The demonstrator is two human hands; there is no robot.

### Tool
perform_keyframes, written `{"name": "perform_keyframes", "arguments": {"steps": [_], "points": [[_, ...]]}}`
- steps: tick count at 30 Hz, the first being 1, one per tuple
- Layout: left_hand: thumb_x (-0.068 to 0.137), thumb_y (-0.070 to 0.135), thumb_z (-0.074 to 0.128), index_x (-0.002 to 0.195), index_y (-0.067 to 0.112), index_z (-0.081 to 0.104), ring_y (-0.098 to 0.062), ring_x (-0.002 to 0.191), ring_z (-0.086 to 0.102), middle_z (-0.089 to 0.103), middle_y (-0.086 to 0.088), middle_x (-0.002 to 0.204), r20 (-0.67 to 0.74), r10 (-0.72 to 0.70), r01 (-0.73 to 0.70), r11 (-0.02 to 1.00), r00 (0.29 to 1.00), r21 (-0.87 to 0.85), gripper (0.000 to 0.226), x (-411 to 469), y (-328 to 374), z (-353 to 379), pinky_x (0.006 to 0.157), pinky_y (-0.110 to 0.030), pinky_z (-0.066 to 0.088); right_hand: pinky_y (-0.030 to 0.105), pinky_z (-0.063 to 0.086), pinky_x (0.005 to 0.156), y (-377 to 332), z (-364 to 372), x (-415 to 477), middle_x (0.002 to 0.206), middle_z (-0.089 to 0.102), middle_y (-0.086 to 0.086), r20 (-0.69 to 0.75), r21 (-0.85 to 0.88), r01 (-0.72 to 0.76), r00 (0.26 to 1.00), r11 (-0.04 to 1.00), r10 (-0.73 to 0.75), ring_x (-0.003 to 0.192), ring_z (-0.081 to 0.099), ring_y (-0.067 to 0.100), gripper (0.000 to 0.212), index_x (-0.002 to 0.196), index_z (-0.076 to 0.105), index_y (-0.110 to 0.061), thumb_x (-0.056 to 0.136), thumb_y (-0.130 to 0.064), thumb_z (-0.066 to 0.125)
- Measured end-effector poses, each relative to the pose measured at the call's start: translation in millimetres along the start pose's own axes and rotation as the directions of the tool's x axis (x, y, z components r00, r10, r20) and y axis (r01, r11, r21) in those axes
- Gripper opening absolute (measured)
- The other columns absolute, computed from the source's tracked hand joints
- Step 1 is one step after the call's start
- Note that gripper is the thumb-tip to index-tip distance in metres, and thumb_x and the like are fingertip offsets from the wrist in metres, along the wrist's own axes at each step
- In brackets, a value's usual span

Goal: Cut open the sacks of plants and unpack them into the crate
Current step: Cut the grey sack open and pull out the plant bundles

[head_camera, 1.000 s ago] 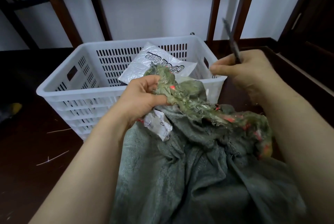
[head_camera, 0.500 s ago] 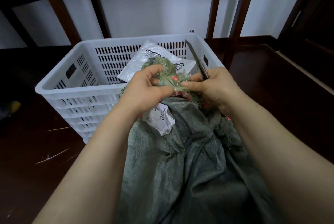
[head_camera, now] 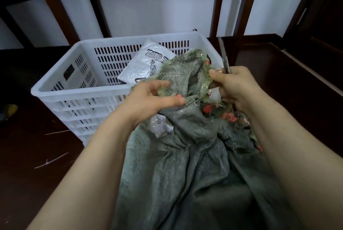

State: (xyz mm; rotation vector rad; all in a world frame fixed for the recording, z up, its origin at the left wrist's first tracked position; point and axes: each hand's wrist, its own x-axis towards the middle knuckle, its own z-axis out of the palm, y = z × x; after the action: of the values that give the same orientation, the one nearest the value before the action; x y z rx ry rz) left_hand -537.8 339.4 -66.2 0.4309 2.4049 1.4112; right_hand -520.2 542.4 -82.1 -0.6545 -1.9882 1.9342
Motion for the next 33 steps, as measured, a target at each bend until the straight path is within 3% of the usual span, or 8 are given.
{"name": "perform_keyframes", "arguments": {"steps": [4,6,9,13,18,22,29,33], "points": [[0.082,0.013,0.069,0.103,0.023,0.072,0.008,0.064,0.061,0.071,0.008,0.097,0.07,0.023,-0.023,1.0,0.997,0.012,0.023,4,-8,1,0.086,-0.026,0.053,0.013,0.022,0.03,7,2,-3,0.05,0.045,-0.002,-0.021,-0.069,0.008,1.0,0.998,-0.01,0.024,0.031,0.001,0.026,0.07,0.048,-0.016,0.09,-0.016,0.064],[0.081,0.018,0.071,0.113,0.033,0.065,-0.008,0.101,0.061,0.063,0.0,0.119,0.067,0.014,-0.031,0.963,0.998,0.267,0.036,10,-13,-4,0.1,-0.038,0.046,0.016,0.026,0.036,8,4,-4,0.062,0.049,0.006,-0.035,-0.11,0.018,0.999,0.994,-0.022,0.032,0.035,0.008,0.019,0.078,0.053,-0.012,0.087,-0.019,0.068],[0.082,0.023,0.07,0.135,0.041,0.046,-0.027,0.131,0.038,0.029,-0.007,0.15,-0.089,-0.005,0.069,0.673,0.996,0.736,0.061,9,-2,-14,0.111,-0.043,0.032,0.018,0.027,0.039,5,10,-4,0.058,0.044,0.007,-0.063,-0.165,0.074,0.994,0.983,-0.085,0.036,0.033,0.012,0.021,0.074,0.054,-0.012,0.084,-0.021,0.071],[0.08,0.029,0.071,0.113,0.028,0.064,-0.017,0.082,0.064,0.064,0.002,0.113,-0.123,0.117,-0.056,0.909,0.986,0.413,0.034,-5,36,-3,0.084,-0.035,0.054,0.016,0.022,0.035,-5,19,-9,0.042,0.035,-0.004,-0.07,-0.134,0.143,0.986,0.981,-0.153,0.03,0.026,0.006,0.034,0.062,0.045,-0.015,0.085,-0.02,0.07],[0.081,0.013,0.073,0.098,0.01,0.061,-0.015,0.053,0.057,0.061,-0.004,0.082,-0.072,0.086,-0.079,0.992,0.994,0.096,0.021,3,24,31,0.042,-0.025,0.049,0.015,0.025,0.031,-23,27,-19,0.039,0.05,-0.013,-0.038,0.061,0.172,0.985,0.983,-0.17,0.027,0.033,0.0,0.025,0.066,0.054,-0.016,0.085,-0.021,0.07],[0.082,0.005,0.07,0.09,0.012,0.066,-0.011,0.059,0.056,0.066,-0.009,0.082,-0.092,0.1,-0.107,0.991,0.991,-0.074,0.012,11,14,16,0.053,-0.02,0.047,0.014,0.019,0.034,-31,12,-17,0.077,0.073,0.011,0.158,-0.034,0.001,0.987,0.999,0.004,0.033,0.022,0.007,0.037,0.093,0.061,-0.008,0.084,-0.044,0.067],[0.076,-0.003,0.064,0.074,0.015,0.072,-0.014,0.07,0.065,0.072,-0.003,0.074,0.026,0.129,-0.123,0.979,0.991,-0.165,0.019,11,14,12,0.073,-0.027,0.05,0.013,0.019,0.032,-17,9,-16,0.04,0.038,0.0,0.165,-0.141,0.041,0.986,0.989,-0.017,0.027,0.023,0.005,0.02,0.083,0.065,0.002,0.076,-0.013,0.077],[0.081,0.037,0.068,0.08,0.008,0.07,-0.01,0.044,0.038,0.047,0.011,0.047,-0.022,0.018,-0.022,0.984,1.0,-0.179,0.029,9,9,10,0.041,-0.019,0.032,0.014,0.022,0.032,-20,7,-20,0.043,0.046,-0.004,0.194,-0.239,0.095,0.98,0.966,-0.048,0.03,0.025,0.005,0.039,0.093,0.065,0.007,0.076,-0.025,0.078]]}}
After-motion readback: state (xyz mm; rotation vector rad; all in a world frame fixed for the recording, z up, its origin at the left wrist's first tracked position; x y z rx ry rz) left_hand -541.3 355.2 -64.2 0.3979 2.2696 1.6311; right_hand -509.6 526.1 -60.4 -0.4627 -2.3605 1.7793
